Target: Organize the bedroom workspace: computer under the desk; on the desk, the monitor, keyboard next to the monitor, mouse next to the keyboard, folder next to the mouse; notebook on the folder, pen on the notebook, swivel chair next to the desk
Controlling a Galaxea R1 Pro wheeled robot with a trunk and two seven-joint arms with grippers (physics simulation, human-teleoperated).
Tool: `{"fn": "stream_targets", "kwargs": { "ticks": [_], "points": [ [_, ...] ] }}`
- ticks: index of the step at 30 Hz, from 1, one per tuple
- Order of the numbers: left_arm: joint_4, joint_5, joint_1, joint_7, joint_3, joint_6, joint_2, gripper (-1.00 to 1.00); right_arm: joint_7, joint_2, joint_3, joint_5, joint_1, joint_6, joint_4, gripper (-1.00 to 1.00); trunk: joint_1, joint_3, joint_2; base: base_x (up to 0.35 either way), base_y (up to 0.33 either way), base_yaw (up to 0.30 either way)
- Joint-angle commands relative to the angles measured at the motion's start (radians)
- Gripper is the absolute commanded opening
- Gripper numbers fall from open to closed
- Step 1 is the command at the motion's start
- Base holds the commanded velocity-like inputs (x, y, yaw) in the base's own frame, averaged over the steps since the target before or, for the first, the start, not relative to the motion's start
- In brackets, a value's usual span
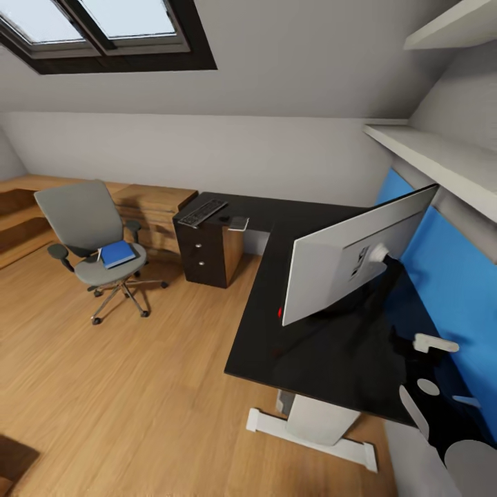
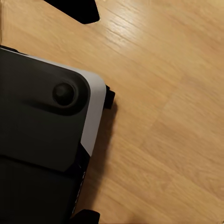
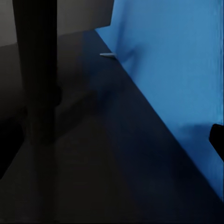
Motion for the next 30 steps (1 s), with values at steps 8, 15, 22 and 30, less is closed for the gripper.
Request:
{"fn": "stream_targets", "kwargs": {
  "ticks": [8,15,22,30],
  "points": [
    [0.001,0.001,0.000,0.002,-0.002,-0.026,0.000,1.00,0.001,0.005,0.003,-0.012,-0.001,-0.006,0.001,1.00,0.000,-0.001,-0.001,-0.315,0.162,0.000],
    [0.001,0.001,0.000,-0.001,-0.004,-0.036,-0.001,1.00,0.001,0.023,0.003,-0.014,0.000,-0.006,0.006,1.00,0.000,-0.001,-0.001,-0.313,0.063,0.000],
    [0.001,-0.002,0.000,-0.004,-0.006,-0.038,-0.001,1.00,0.001,0.073,0.004,-0.012,-0.001,-0.006,0.032,1.00,0.000,-0.001,-0.001,-0.312,0.084,0.000],
    [0.000,-0.006,0.000,-0.005,-0.009,-0.039,-0.001,1.00,0.001,0.102,0.005,-0.014,-0.001,0.000,0.076,1.00,0.000,-0.001,-0.001,-0.312,0.159,0.000]
  ]
}}
